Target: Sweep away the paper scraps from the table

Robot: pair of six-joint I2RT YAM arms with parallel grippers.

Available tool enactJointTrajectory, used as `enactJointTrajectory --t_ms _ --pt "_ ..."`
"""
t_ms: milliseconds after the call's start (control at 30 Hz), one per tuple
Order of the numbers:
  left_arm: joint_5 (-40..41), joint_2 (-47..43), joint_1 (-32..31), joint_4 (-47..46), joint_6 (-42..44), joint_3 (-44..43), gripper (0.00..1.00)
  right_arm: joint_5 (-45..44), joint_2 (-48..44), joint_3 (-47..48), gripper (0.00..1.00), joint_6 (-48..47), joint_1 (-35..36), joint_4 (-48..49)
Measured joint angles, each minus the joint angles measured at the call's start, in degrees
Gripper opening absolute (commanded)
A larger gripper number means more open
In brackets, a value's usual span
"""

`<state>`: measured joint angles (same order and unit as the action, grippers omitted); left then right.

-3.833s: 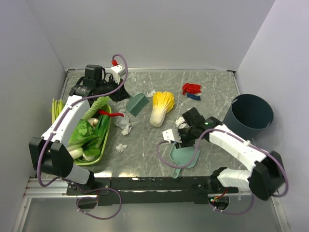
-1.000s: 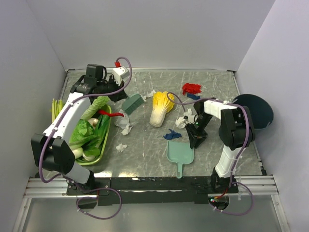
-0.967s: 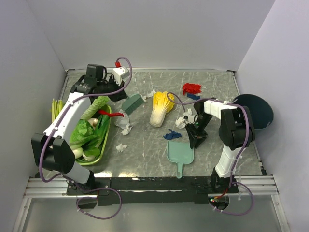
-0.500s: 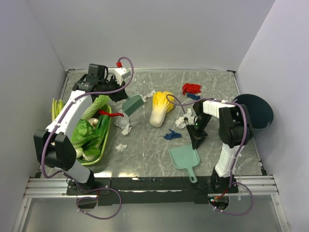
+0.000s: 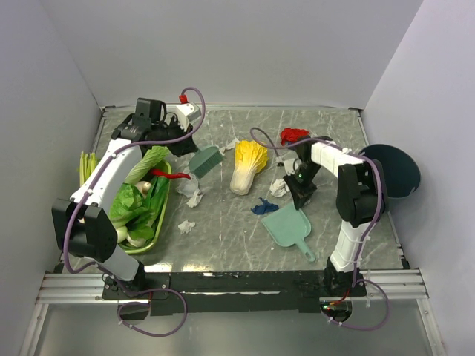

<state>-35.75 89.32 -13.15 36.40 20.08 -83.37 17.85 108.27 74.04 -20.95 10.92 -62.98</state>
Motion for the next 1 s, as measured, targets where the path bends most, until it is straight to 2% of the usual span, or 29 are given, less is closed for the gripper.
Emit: enactJointTrajectory --t_ms 233,300,367,433,467,633,667,700,867,1000 --pt "-0.46 -0.02 0.0 -0.09 -0.02 0.57 0.01 -5.22 0.52 2.03 0.04 -10.67 6.25 2.58" --pt "-0.5 -0.02 0.0 -0.11 -0.04 0.57 0.01 -6.43 0.52 1.77 0.14 -12.74 7.8 2.75" --pt "-0.63 -0.02 0.0 -0.13 -0.09 0.57 0.01 -7.87 0.57 1.6 0.31 -14.16 8.76 2.89" --pt "-0.68 -0.02 0.0 -0.13 -0.24 0.57 0.01 -8.87 0.59 1.62 0.4 -15.06 8.94 3.43" --pt "-0.79 -0.02 0.0 -0.13 -0.28 0.57 0.01 -9.16 0.59 1.62 0.5 -15.1 8.92 3.67" --pt "-1.44 -0.02 0.0 -0.13 -0.46 0.57 0.01 -6.23 -1.79 1.2 0.7 -16.83 7.69 4.59" --pt "-1.49 -0.04 0.0 -0.13 -0.46 0.57 0.01 -3.87 -4.04 0.55 0.77 -17.4 6.54 4.96" --pt "-1.51 -0.04 0.0 -0.13 -0.48 0.57 0.01 -2.12 -6.21 0.11 0.78 -17.79 5.35 5.01" --pt "-1.55 -0.04 0.0 -0.17 -0.5 0.55 0.01 6.01 -26.4 -8.26 0.77 -23.3 -3.69 8.07" --pt "-1.62 -0.04 0.0 -0.15 -0.5 0.52 0.01 9.4 -41.33 -18.75 0.79 -29.35 -6.69 8.33"
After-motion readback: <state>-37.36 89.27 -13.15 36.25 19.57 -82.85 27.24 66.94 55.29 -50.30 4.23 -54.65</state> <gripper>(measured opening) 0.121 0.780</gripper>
